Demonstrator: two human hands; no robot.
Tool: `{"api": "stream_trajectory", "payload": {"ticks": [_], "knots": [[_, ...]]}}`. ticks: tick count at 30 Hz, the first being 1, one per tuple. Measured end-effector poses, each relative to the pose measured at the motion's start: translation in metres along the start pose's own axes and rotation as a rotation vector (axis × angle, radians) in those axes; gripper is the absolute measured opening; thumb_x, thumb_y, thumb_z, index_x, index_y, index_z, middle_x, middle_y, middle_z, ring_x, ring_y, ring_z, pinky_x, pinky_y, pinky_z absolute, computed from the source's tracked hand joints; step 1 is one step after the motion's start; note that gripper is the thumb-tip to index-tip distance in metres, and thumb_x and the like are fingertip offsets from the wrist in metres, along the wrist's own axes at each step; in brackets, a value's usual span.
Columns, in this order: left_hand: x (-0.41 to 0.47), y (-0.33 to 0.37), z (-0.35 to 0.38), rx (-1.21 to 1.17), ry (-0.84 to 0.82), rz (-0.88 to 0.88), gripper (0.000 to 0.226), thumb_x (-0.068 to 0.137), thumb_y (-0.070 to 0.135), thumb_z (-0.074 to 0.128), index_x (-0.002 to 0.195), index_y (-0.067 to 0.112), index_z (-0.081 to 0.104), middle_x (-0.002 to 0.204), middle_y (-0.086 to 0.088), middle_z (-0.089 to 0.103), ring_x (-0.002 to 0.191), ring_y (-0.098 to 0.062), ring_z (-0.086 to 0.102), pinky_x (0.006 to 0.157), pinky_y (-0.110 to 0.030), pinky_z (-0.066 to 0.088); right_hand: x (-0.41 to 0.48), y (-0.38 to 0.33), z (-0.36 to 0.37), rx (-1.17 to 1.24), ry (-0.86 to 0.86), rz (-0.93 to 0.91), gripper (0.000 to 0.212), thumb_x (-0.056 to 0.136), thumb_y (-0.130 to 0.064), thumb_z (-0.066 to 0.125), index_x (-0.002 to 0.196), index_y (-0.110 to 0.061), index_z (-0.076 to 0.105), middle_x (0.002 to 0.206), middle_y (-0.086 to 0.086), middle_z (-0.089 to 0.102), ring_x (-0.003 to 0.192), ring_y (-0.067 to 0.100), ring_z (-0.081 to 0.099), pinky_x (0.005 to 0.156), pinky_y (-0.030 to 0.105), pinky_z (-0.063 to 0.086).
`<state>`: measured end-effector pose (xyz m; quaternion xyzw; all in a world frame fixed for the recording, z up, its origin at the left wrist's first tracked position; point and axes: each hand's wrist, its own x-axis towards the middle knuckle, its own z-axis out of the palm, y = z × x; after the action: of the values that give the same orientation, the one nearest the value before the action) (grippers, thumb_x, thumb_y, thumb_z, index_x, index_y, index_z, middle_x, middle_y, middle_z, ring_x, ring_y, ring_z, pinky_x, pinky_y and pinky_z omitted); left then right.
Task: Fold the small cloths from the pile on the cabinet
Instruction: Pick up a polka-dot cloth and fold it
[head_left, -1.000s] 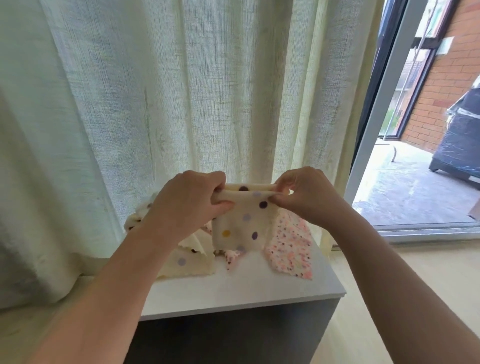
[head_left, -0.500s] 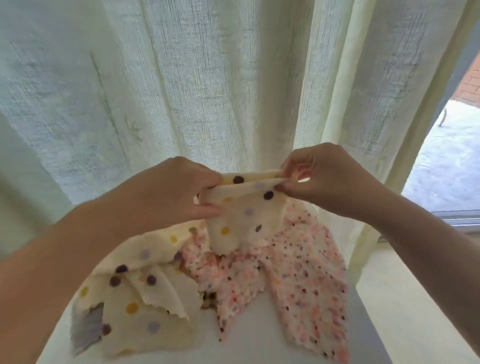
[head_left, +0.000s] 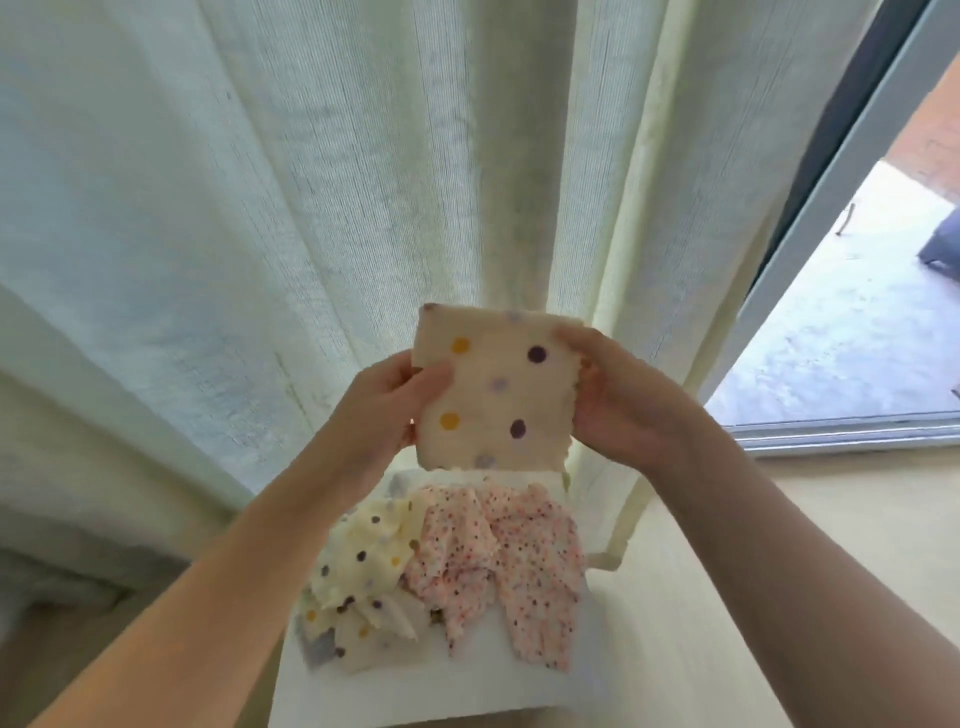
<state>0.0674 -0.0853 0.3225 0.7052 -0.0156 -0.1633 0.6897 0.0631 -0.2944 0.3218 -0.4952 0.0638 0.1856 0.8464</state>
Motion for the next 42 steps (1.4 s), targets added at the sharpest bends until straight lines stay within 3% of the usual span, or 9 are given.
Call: {"api": "stream_trajectory", "payload": {"ticks": [3,9,11,15,22,28,33,38,42], "knots": [[-0.017,0.048,0.026,0.202,0.212,0.068,0.018,0.098,0.023,0.053,0.086,0.012,0.06,0.076,-0.003,0.062,0.067,-0.017,0.059,0.056,-0.026,0.047,-0.029,-0.024,0.023,0.023,0.13,0.099,0.029,0.096,-0.024,0.056,0.116,-0.006,0.066,0.113,0.011,0.071,0.103,0.024,0.069,0.081,0.038,0.057],[-0.059,0.095,0.088,0.584,0.304,0.263,0.041,0.097,0.036,0.052,0.061,0.018,0.042,0.047,0.012,0.042,0.041,-0.002,0.041,0.04,-0.013,0.03,-0.084,-0.061,0.04,-0.431,0.655,-0.291,0.023,0.099,-0.038,0.049,0.094,-0.022,0.064,0.091,0.0,0.07,0.085,0.017,0.067,0.074,0.037,0.057],[-0.065,0.103,0.111,0.512,0.251,0.203,0.045,0.096,0.036,0.053,0.057,0.016,0.043,0.042,0.014,0.045,0.041,-0.003,0.042,0.044,-0.014,0.032,-0.109,-0.07,0.03,-0.491,0.645,-0.394,0.028,0.101,-0.041,0.046,0.098,-0.019,0.063,0.089,0.0,0.069,0.08,0.016,0.067,0.065,0.033,0.057],[-0.081,0.127,0.173,0.006,0.106,-0.012,0.024,0.094,0.033,0.057,0.08,0.015,0.066,0.069,0.001,0.064,0.06,-0.014,0.059,0.055,-0.028,0.052,-0.173,-0.099,-0.016,-0.573,0.496,-0.482,0.02,0.102,-0.028,0.049,0.089,-0.023,0.063,0.08,-0.004,0.064,0.069,0.006,0.06,0.06,0.023,0.051],[-0.105,0.127,0.313,0.109,0.324,0.211,0.035,0.098,0.04,0.053,0.082,0.014,0.068,0.073,0.0,0.068,0.067,-0.015,0.065,0.061,-0.033,0.055,-0.271,-0.148,-0.1,-0.677,0.625,-0.56,0.03,0.1,-0.028,0.053,0.07,-0.022,0.056,0.064,-0.004,0.059,0.057,0.005,0.052,0.053,0.02,0.042],[-0.09,0.132,0.416,-0.168,-0.078,-0.031,0.044,0.075,0.039,0.075,0.103,0.006,0.068,0.085,-0.01,0.073,0.077,-0.026,0.07,0.06,-0.035,0.056,-0.321,-0.184,-0.191,-0.56,0.615,-0.465,0.029,0.1,-0.031,0.052,0.074,-0.023,0.06,0.062,-0.011,0.063,0.058,0.006,0.058,0.055,0.024,0.045],[-0.07,0.127,0.514,-0.108,0.05,0.069,0.013,0.086,0.02,0.072,0.089,0.007,0.069,0.075,-0.005,0.071,0.066,-0.017,0.068,0.053,-0.027,0.053,-0.345,-0.213,-0.278,-0.571,0.689,-0.47,0.031,0.099,-0.033,0.054,0.071,-0.026,0.062,0.063,-0.013,0.064,0.061,0.008,0.059,0.057,0.026,0.046],[-0.028,0.123,0.639,-0.082,0.112,-0.001,0.037,0.096,0.038,0.056,0.075,0.009,0.061,0.062,-0.003,0.062,0.054,-0.015,0.06,0.05,-0.025,0.05,-0.381,-0.259,-0.388,-0.502,0.725,-0.38,0.028,0.097,-0.038,0.056,0.074,-0.024,0.065,0.063,-0.013,0.065,0.06,0.006,0.059,0.055,0.022,0.046],[-0.001,0.133,0.75,-0.117,0.048,-0.054,0.031,0.097,0.039,0.055,0.077,0.016,0.061,0.072,-0.008,0.063,0.063,-0.023,0.06,0.056,-0.033,0.051,-0.425,-0.312,-0.484,-0.352,0.629,-0.224,0.011,0.093,-0.029,0.065,0.094,-0.019,0.069,0.09,0.0,0.074,0.077,0.014,0.07,0.068,0.036,0.058]]}}
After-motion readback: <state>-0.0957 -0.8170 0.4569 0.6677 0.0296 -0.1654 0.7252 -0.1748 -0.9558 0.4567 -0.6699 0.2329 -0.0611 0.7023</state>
